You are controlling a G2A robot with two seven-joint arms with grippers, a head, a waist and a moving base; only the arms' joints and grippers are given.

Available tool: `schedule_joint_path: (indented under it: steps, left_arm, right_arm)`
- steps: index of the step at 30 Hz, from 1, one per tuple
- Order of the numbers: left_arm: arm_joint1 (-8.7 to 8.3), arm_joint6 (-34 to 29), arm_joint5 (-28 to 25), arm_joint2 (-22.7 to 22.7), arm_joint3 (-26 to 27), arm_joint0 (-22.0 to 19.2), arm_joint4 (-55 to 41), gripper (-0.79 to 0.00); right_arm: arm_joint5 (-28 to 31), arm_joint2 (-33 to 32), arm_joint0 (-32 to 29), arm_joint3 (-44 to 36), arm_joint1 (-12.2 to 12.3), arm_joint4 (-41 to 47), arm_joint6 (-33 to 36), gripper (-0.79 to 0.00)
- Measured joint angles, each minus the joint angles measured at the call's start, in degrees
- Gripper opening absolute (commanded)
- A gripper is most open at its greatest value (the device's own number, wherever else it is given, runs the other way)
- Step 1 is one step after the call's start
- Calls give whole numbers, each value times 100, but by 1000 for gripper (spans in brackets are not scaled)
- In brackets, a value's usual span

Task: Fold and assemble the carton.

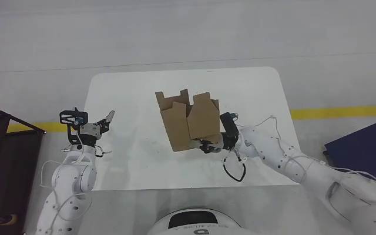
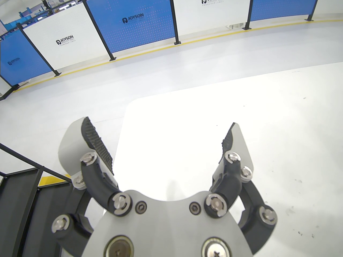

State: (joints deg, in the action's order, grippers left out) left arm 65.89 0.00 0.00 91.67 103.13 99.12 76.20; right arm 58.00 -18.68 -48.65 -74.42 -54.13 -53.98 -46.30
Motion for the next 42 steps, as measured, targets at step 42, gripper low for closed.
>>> schedule_joint_path:
  steps: [42]
  left_arm:
    - [0,0,0,0,0,0,0,0]
  right_arm:
    - [-1685,-94,143,279,-11,2120,2215,-785]
